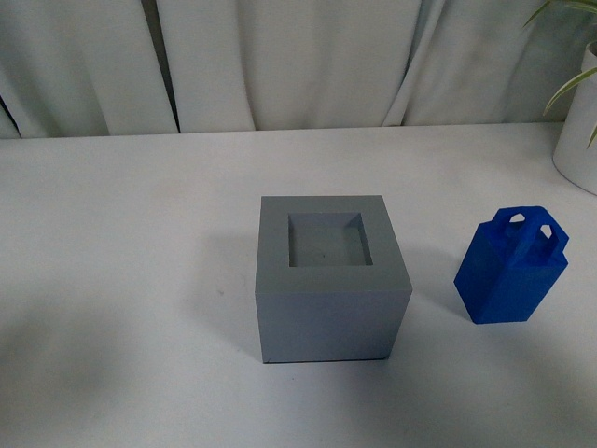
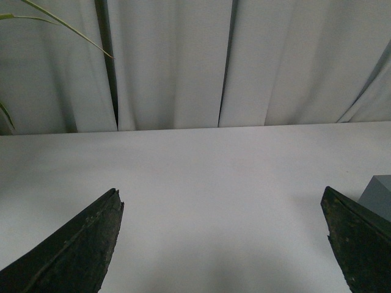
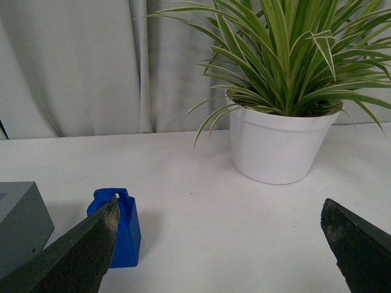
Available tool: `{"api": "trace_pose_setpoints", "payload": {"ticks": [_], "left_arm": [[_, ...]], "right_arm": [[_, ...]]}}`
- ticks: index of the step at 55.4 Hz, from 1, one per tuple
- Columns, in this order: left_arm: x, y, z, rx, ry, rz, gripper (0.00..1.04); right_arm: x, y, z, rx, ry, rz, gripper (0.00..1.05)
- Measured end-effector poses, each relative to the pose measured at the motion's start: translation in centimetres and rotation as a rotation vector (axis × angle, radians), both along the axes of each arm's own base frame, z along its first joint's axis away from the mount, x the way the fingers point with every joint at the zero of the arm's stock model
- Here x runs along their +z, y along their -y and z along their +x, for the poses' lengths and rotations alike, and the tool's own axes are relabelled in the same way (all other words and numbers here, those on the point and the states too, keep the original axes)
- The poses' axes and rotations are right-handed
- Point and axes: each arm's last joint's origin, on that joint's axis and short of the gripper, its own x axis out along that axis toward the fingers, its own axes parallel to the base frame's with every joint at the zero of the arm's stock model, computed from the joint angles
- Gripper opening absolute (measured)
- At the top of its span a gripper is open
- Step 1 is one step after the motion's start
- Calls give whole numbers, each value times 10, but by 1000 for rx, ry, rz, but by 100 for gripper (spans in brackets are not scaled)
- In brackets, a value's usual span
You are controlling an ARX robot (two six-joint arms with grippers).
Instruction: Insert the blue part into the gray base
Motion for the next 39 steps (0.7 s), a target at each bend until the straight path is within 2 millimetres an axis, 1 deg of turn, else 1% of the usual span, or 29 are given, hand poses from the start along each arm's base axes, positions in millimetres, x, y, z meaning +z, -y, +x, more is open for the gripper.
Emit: {"api": "trace_pose_setpoints", "payload": {"ticks": [39], "left_arm": [[0,0,0,0,0,0,99]], "right_arm": [[0,0,0,0,0,0,97]]}}
